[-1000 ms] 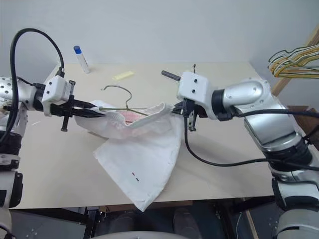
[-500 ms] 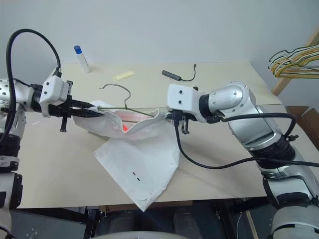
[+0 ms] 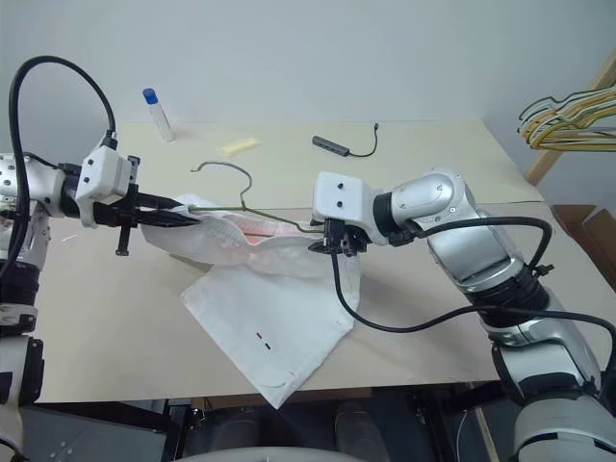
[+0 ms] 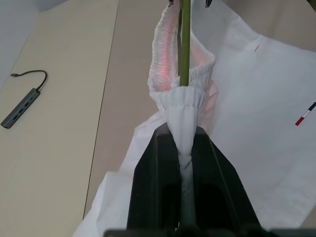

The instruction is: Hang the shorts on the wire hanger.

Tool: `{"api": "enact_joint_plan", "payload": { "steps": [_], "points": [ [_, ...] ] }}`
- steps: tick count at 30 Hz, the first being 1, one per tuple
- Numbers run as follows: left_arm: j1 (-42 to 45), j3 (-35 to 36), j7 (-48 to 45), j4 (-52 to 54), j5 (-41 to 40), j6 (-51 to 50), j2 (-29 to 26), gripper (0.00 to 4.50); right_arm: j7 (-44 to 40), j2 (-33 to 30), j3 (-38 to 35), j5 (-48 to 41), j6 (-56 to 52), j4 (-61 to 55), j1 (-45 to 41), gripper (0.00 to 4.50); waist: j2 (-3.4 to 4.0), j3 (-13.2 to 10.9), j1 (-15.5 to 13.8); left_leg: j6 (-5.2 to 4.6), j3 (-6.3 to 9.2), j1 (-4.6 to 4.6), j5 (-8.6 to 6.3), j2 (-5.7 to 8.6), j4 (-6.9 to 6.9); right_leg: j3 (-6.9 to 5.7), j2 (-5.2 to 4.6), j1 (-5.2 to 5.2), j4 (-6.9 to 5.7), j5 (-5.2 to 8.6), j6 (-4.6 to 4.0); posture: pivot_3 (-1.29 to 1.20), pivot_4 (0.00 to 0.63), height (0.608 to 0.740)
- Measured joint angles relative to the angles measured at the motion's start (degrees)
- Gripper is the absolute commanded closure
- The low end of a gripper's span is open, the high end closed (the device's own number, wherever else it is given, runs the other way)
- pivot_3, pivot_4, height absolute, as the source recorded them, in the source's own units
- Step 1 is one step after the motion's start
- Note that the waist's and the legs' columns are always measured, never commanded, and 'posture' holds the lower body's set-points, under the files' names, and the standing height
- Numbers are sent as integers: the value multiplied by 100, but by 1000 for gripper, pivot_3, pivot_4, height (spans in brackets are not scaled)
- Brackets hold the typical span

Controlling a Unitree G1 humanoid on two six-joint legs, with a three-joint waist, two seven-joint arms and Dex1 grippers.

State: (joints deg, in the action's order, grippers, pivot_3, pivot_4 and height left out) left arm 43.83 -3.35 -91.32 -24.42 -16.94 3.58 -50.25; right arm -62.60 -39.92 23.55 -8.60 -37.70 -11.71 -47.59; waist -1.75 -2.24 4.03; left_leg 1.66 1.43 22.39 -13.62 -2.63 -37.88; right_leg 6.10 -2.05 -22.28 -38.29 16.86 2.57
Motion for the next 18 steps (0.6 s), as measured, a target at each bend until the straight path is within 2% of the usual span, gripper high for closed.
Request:
{"api": "enact_joint_plan", "payload": {
  "steps": [4, 9, 14, 18],
  "points": [
    [-132, 1, -11, 78, 2, -2, -13, 4500, 71, -12, -256, -100, -97, 108, 1, 2162, 0, 0, -3, 0, 0, 1, 0, 1, 0, 0, -1, 0, 0, 0, 0, -10, 0, 740],
    [-201, 1, -29, 109, 113, 3, -202, 4500, -108, -462, -749, -291, 38, -34, 357, 2162, 0, 0, -15, 0, 1, -1, 0, 1, 0, -2, -2, 3, 2, 0, 0, -3, 0, 740],
    [-200, 12, -30, 137, 108, -21, -212, 4500, -340, -653, -753, -358, 242, -168, 980, 2162, 0, 0, -17, 0, 0, -1, 0, 1, 0, -2, -1, 3, 3, 0, 0, -6, 0, 740],
    [-199, 12, -44, 137, 109, -19, -213, 4500, -385, -623, -743, -367, 436, -151, 1063, 2162, 0, 0, 7, 0, 0, -3, 0, 0, 0, -1, 0, 2, 2, 0, 0, -5, 0, 740]
  ]
}}
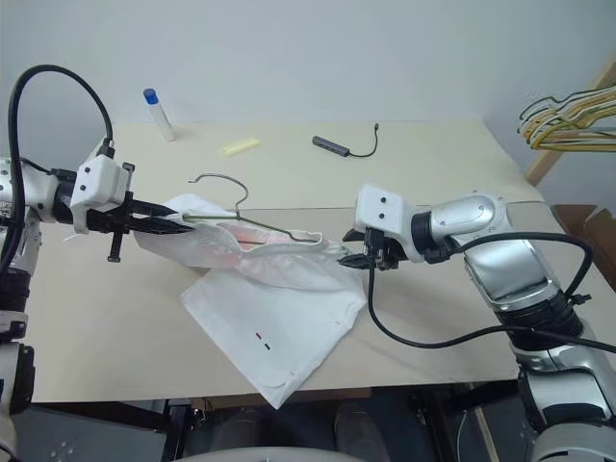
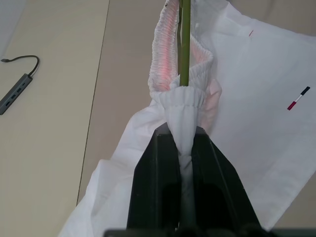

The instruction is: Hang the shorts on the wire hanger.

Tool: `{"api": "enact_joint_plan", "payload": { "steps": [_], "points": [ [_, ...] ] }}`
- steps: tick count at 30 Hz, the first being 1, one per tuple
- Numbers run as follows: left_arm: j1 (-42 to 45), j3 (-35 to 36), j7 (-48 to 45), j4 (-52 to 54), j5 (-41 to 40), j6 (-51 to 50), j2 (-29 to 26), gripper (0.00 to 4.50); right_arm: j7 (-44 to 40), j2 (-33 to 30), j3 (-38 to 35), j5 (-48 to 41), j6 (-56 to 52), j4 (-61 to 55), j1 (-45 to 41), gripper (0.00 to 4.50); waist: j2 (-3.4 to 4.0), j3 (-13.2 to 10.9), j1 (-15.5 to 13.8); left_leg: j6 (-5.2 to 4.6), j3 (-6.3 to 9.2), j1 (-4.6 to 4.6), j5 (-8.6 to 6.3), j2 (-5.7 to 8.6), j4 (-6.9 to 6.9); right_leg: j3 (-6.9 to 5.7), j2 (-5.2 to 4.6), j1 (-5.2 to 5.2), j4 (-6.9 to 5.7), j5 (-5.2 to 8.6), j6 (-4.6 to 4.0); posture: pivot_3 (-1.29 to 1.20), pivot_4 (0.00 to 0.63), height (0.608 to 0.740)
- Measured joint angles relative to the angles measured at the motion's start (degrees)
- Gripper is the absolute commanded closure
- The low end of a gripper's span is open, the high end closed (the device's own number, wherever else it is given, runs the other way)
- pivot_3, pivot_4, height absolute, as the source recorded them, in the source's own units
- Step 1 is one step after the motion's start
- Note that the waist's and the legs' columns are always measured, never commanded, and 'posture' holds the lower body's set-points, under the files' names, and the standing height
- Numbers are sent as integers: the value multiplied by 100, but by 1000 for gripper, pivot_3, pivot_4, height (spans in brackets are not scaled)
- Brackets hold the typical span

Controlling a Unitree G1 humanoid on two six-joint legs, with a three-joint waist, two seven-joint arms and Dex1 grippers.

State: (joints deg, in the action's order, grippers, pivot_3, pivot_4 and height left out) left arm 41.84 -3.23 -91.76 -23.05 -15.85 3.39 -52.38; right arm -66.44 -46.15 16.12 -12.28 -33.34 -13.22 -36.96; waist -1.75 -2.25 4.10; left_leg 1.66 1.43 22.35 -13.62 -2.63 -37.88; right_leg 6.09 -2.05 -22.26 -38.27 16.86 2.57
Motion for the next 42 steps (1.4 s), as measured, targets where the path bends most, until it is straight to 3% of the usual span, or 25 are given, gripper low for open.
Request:
{"api": "enact_joint_plan", "payload": {
  "steps": [4, 7, 13, 21, 28, 36, 39, 42],
  "points": [
    [0, 0, -49, 16, -2, -10, -24, 4500, 56, 319, 205, 136, 198, 315, -4, 2162, 0, 0, -15, 0, 0, 1, 0, 1, 0, 0, -1, 1, 0, 0, 0, -1, 0, 740],
    [0, 0, -51, 23, -2, -14, -25, 4500, 64, 362, 244, 155, 234, 392, -4, 2665, 0, 0, -20, 0, 0, 4, 0, 1, 0, 0, -1, 0, 1, 0, 0, 11, 0, 740],
    [-15, 14, -25, 110, 3, 9, -135, 4500, -66, 370, 497, 386, 220, 739, -240, 4477, 0, 0, -32, 0, 2, 2, 0, 1, -1, -1, -1, 0, -1, 0, -1, 10, 0, 740],
    [-108, 23, 3, 186, 25, 16, -135, 4500, -66, 374, 476, 473, 47, 819, -442, 4477, 1, -1, -22, 0, 1, 0, 0, 0, -1, -1, 0, -1, -6, 0, -1, 0, 0, 740],
    [-136, -28, 157, 189, 235, 120, -19, 4500, -81, 392, -128, -39, -421, 449, -982, 4477, 2, -1, -26, 0, 2, 1, 0, 0, -1, -1, -1, 0, -7, 0, -1, -18, 0, 740],
    [-127, 15, 228, 224, 2, -23, 241, 4500, 249, 838, 190, 37, -495, 171, -1012, 4477, 2, -1, 4, 0, 2, 2, 0, 1, -2, -1, -1, -8, -20, 0, -2, -13, 0, 740],
    [-132, 17, 226, 226, 2, -27, 237, 4500, 295, 832, 290, 158, -378, 192, -1011, 3893, 2, -1, -9, 0, 2, 2, 0, 2, -2, -1, -2, -7, -19, 0, -2, -9, 0, 740],
    [-153, 55, 229, 233, -1, -27, 222, 4500, 226, 695, 375, 280, -155, 200, -980, 2993, 2, -1, -16, 0, 2, 2, 0, 2, -2, -1, -2, -6, -19, 0, -2, -8, 0, 740]
  ]
}}
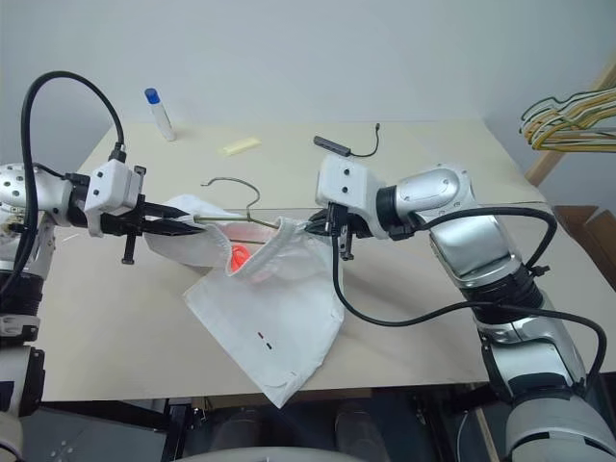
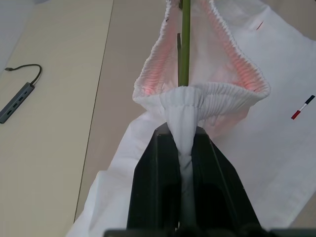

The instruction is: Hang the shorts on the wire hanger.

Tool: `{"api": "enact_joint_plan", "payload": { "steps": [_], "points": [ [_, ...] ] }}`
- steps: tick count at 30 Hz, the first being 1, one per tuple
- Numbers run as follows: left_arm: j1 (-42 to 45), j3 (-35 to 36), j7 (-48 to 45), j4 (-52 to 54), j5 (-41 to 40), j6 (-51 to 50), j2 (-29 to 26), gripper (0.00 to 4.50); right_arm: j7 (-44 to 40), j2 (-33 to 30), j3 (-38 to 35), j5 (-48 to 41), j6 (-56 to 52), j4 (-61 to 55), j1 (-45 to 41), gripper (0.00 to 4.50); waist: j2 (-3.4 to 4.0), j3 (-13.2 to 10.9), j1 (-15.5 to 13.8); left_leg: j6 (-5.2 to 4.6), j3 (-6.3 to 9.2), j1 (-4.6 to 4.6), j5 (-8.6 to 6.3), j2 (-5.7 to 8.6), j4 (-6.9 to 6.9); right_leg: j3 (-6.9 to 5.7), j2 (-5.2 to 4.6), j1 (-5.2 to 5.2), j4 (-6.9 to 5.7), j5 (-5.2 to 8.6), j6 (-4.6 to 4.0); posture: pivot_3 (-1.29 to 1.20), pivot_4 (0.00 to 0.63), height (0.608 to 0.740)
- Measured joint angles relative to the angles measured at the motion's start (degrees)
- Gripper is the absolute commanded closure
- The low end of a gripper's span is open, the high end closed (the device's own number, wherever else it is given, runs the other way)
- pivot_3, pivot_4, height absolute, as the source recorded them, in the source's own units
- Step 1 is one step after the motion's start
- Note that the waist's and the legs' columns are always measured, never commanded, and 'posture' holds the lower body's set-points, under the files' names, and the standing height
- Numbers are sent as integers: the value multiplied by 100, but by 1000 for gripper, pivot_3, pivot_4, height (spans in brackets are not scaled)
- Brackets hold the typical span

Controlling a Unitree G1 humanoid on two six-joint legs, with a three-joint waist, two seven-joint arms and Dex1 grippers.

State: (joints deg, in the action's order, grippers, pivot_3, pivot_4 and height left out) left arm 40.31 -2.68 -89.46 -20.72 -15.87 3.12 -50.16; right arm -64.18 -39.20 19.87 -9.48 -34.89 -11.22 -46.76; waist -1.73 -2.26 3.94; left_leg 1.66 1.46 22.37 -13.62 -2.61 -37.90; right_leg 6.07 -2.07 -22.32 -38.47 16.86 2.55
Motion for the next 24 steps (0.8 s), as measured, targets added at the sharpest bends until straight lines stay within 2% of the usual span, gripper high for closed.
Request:
{"api": "enact_joint_plan", "payload": {
  "steps": [1, 10, 18, 22, 24],
  "points": [
    [-10, 25, 0, 0, -2, -1, -12, 4500, -23, -21, 0, 26, 34, 8, 5, 2674, 0, 0, 2, 0, 0, 0, 0, 0, 0, 0, 0, 0, 0, 0, 0, -7, 0, 740],
    [-47, 106, -12, 113, -23, -48, -15, 4500, -215, 57, 45, 53, 332, 334, 56, 2674, 0, 0, 11, 0, 0, -2, 0, -1, 0, 0, 0, 0, 0, 0, 0, -7, 0, 740],
    [-50, 109, -69, 146, -33, -64, -10, 4500, -252, 410, 190, 40, 448, 749, 55, 2674, 0, 0, 7, 0, 1, -2, 0, 0, 0, 0, 0, 1, 0, 0, 0, -7, 0, 740],
    [-50, 109, -80, 148, -36, -57, -3, 4500, -330, 546, 189, -42, 321, 867, 55, 3985, 0, 0, 8, 0, 1, -3, 0, -1, 0, 0, 0, 2, -3, 0, -1, -6, 0, 740],
    [-50, 109, -87, 147, -36, -50, -1, 4500, -323, 547, 182, -63, 236, 876, 54, 4486, 0, 0, 7, 0, 1, -3, 0, 0, 0, 0, 0, 2, -2, 0, -1, -7, 0, 740]
  ]
}}
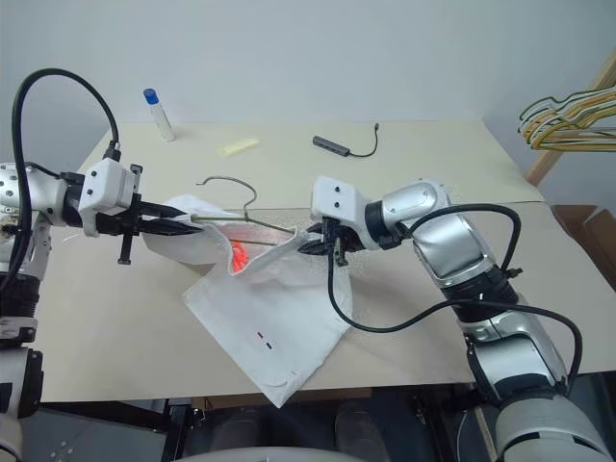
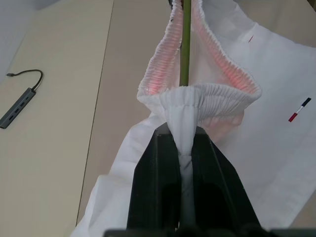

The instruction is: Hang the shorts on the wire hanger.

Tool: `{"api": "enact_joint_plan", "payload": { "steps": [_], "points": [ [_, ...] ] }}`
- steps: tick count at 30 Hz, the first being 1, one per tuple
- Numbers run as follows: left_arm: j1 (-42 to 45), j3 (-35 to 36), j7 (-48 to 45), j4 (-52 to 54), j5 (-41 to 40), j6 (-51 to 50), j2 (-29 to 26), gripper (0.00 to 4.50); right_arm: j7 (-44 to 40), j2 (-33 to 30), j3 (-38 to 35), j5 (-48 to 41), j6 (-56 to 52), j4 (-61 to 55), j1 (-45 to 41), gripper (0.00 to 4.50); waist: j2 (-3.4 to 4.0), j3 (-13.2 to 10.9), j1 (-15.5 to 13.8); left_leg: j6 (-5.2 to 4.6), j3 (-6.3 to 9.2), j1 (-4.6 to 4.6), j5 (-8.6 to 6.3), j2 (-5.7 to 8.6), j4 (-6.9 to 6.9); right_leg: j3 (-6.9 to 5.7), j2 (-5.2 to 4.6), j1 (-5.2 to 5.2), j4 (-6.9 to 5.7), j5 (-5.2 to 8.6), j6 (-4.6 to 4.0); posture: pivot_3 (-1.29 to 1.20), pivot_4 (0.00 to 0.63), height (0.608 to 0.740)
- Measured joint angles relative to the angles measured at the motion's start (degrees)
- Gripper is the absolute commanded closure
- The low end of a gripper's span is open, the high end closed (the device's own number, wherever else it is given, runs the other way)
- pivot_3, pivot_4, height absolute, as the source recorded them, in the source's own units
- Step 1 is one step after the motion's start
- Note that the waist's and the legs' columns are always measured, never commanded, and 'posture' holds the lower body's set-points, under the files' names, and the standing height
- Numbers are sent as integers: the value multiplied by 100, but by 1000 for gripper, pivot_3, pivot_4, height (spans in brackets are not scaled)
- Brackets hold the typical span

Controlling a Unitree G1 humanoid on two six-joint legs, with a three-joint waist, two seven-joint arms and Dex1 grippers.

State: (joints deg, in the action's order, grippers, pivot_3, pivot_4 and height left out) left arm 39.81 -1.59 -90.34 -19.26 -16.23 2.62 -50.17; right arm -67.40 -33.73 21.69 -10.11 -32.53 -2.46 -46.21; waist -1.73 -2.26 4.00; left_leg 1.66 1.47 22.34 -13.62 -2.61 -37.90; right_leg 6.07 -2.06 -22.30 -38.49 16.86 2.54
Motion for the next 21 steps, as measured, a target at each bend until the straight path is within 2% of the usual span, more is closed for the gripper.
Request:
{"api": "enact_joint_plan", "payload": {
  "steps": [2, 12, 17, 21],
  "points": [
    [0, 0, -2, 0, 0, 4, 2, 4500, 1, 0, 0, -16, -28, 0, 0, 4486, 0, 0, 0, 0, 0, 0, 0, 0, 0, 0, 0, 0, 0, 0, 0, -9, 0, 740],
    [125, 212, 286, -327, -200, 13, 254, 1563, 175, -34, -69, -45, -310, -96, 185, 4500, 0, 0, 3, 0, 1, 0, 0, 0, 0, 0, 0, 0, -1, 0, 0, -32, 0, 740],
    [293, 768, 513, -520, -559, -24, 275, 12, 407, -341, -514, -256, -780, -439, 493, 4500, 0, 0, 9, 0, 3, 3, 0, 2, 0, 0, -3, -1, 1, 0, 0, -61, 0, 740],
    [307, 1324, 795, -513, -990, -239, 285, 12, 697, -690, -1177, -497, -1373, -838, 870, 4500, -1, 0, 16, 0, 3, -1, 0, 1, -1, -1, -3, 2, 1, 0, 1, -90, 0, 740]
  ]
}}
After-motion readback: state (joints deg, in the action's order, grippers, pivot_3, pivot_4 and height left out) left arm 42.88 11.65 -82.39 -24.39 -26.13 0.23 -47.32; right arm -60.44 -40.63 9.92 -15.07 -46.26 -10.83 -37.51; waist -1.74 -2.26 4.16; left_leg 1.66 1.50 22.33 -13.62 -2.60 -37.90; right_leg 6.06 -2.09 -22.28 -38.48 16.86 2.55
